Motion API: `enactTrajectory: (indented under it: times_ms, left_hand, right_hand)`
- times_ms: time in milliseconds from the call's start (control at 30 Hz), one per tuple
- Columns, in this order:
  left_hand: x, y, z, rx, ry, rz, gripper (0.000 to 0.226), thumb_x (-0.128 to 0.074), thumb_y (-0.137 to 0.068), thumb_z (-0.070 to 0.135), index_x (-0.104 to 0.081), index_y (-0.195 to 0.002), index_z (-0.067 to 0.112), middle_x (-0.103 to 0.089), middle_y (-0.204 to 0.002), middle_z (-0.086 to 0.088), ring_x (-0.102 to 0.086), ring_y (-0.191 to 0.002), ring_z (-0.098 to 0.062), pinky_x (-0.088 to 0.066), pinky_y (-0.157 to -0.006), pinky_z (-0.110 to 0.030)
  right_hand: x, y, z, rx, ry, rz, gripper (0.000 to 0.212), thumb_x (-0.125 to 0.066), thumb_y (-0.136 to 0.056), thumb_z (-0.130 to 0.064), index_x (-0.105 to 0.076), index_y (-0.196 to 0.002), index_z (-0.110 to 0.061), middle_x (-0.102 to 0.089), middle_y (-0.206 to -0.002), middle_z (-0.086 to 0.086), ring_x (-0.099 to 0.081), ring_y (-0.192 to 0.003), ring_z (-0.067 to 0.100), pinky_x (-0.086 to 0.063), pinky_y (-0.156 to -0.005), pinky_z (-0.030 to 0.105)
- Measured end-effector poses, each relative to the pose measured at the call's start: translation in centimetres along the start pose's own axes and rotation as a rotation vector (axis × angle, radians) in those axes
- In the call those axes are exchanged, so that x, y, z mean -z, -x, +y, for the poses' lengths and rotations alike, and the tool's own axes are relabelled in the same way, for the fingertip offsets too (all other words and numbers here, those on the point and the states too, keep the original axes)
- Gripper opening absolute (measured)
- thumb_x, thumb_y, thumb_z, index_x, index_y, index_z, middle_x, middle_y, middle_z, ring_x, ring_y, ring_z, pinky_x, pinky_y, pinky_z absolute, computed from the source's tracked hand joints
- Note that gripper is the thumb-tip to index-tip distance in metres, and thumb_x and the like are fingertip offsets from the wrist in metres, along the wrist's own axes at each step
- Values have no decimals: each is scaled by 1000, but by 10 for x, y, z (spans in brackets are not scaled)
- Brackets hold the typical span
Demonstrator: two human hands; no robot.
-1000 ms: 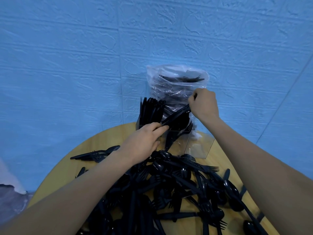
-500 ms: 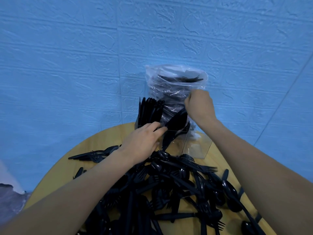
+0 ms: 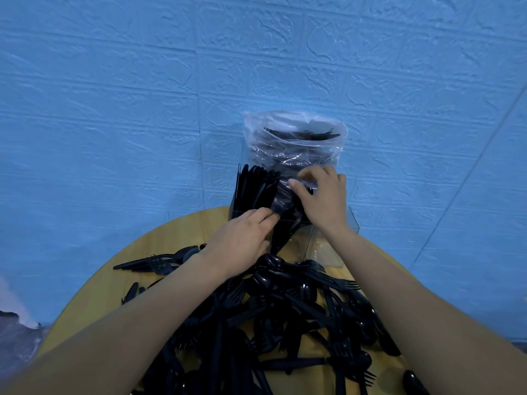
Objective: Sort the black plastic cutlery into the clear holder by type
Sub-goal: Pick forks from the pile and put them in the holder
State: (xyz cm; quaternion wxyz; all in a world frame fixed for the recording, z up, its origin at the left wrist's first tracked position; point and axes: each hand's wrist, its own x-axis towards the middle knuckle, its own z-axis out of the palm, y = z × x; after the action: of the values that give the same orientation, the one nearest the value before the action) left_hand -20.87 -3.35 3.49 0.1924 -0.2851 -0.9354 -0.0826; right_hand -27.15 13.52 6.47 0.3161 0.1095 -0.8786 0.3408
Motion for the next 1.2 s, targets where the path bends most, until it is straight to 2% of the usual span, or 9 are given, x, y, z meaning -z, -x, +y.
enactTrajectory:
  times_ms: [133, 400, 533, 633, 733, 833, 933, 1033, 1200]
  left_hand:
    - [2, 0, 4, 13, -18, -18, 58, -47, -97, 25, -22, -149, 18, -28, -148, 5, -30, -134, -12, -30, -106, -21]
    - [2, 7, 9, 50, -83, -77, 64, -48, -96, 29, -15, -150, 20, -14, -157, 3, -16, -143, -14, -7, -115, -25]
    - [5, 24, 30, 31, 19, 23, 48, -49, -96, 25, -37, -142, 22, -35, -146, 6, -35, -131, -12, -27, -108, -26]
    - [0, 32, 45, 73, 116, -39, 38, -45, -97, 26, -46, -135, 22, -45, -134, 8, -42, -121, -11, -36, -100, -26]
    - [-11, 25, 55, 132, 178, -135, 38, -43, -99, 27, -46, -135, 19, -47, -134, 4, -45, -122, -15, -39, -99, -29]
    - [-25, 6, 65, 185, 200, -264, 39, -37, -101, 28, -42, -137, 14, -46, -137, -4, -46, -124, -22, -40, -98, -34]
    - [-37, -11, 72, 251, 215, -338, 37, -30, -102, 27, -51, -126, 9, -52, -127, -11, -51, -113, -29, -43, -90, -37]
    - [-44, -21, 71, 320, 183, -353, 35, -31, -102, 27, -58, -113, 7, -60, -116, -12, -56, -103, -30, -45, -84, -38]
    - [-42, -33, 67, 344, 210, -488, 35, -47, -98, 31, -56, -126, 11, -60, -123, -10, -55, -112, -27, -45, -94, -36]
  right_hand:
    - [-2, 13, -3, -36, -79, 2, 11, -62, -90, -16, -65, -80, -12, -52, -84, -2, -48, -83, 15, -30, -68, 19]
    - [34, 28, -8, -108, -134, 23, 16, -58, -93, -18, -69, -83, -12, -56, -87, 0, -47, -83, 13, -28, -69, 20]
    - [58, 78, 5, -196, -100, -67, 16, -56, -93, -15, -61, -78, -18, -61, -85, -1, -48, -75, 11, -32, -60, 13]
    - [74, 116, 23, -253, -12, -221, 11, -57, -91, -9, -66, -88, -12, -62, -91, 3, -49, -78, 13, -31, -61, 15]
    - [91, 142, 43, -269, 101, -252, 16, -57, -90, -7, -68, -101, -9, -62, -103, 6, -54, -90, 18, -37, -75, 21]
    - [99, 152, 56, -291, 230, -358, 26, -53, -94, -17, -61, -118, -13, -55, -120, 7, -47, -113, 27, -42, -92, 38]
    - [101, 151, 63, -288, 294, -444, 34, -45, -99, -24, -53, -130, -13, -48, -133, 7, -41, -122, 28, -40, -96, 41]
    - [98, 148, 71, -287, 285, -466, 33, -41, -100, -24, -55, -126, -8, -50, -129, 11, -44, -119, 31, -41, -94, 41]
    - [90, 131, 77, -344, 218, -484, 31, -44, -99, -24, -56, -117, -2, -58, -115, 16, -52, -109, 33, -46, -86, 40]
